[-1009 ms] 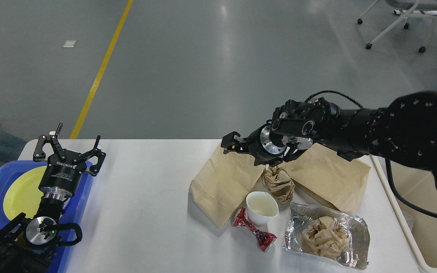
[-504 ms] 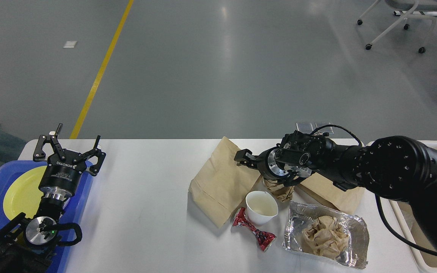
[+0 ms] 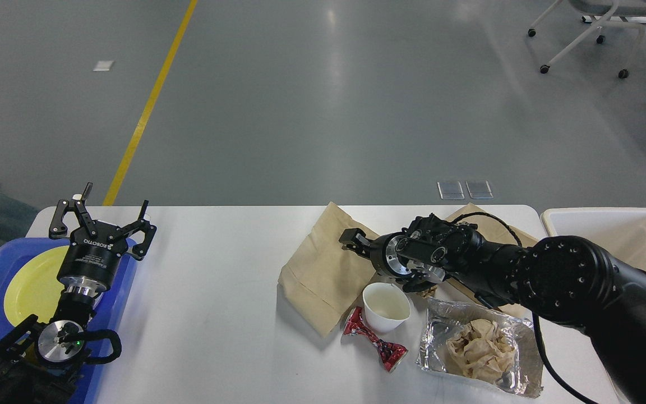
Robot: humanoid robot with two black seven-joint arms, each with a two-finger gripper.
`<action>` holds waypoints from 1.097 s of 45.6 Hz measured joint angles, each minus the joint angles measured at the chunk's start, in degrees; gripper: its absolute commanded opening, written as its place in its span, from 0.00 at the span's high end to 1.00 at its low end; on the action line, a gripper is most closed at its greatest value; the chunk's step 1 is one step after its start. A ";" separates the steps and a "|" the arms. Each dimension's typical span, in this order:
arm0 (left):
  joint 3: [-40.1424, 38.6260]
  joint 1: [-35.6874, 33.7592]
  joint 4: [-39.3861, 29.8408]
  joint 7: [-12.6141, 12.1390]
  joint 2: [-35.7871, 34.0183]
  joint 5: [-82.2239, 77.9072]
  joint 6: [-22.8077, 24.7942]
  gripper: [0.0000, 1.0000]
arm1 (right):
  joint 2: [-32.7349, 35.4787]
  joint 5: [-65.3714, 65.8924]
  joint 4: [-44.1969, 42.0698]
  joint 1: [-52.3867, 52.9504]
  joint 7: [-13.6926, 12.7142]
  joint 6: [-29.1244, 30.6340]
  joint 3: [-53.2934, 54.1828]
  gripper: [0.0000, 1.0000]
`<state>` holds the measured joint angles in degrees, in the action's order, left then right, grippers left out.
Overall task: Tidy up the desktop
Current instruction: 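Lower the right gripper onto the brown paper bag and grasp it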
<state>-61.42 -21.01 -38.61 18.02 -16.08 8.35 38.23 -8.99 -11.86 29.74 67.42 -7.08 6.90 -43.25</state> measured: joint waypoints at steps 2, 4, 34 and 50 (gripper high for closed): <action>0.00 -0.01 0.00 0.00 0.00 0.00 0.00 0.04 | -0.07 0.24 0.14 -0.10 -0.02 -0.39 0.14 0.98; 0.00 -0.01 0.00 0.00 0.00 0.00 0.00 0.04 | -0.11 0.64 0.48 -0.13 -0.03 -0.51 0.17 1.00; -0.01 -0.04 -0.04 0.00 0.00 0.00 0.00 0.04 | 0.58 -0.26 3.03 0.93 -0.42 -2.59 1.24 1.00; -0.01 -0.04 -0.04 0.00 0.00 0.00 0.00 0.04 | 4.78 -2.18 13.57 8.66 -0.42 -1.28 0.75 1.00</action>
<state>-61.43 -21.04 -38.65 18.02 -16.08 8.35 38.23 -4.20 -14.04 43.31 76.07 -7.50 5.62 -42.50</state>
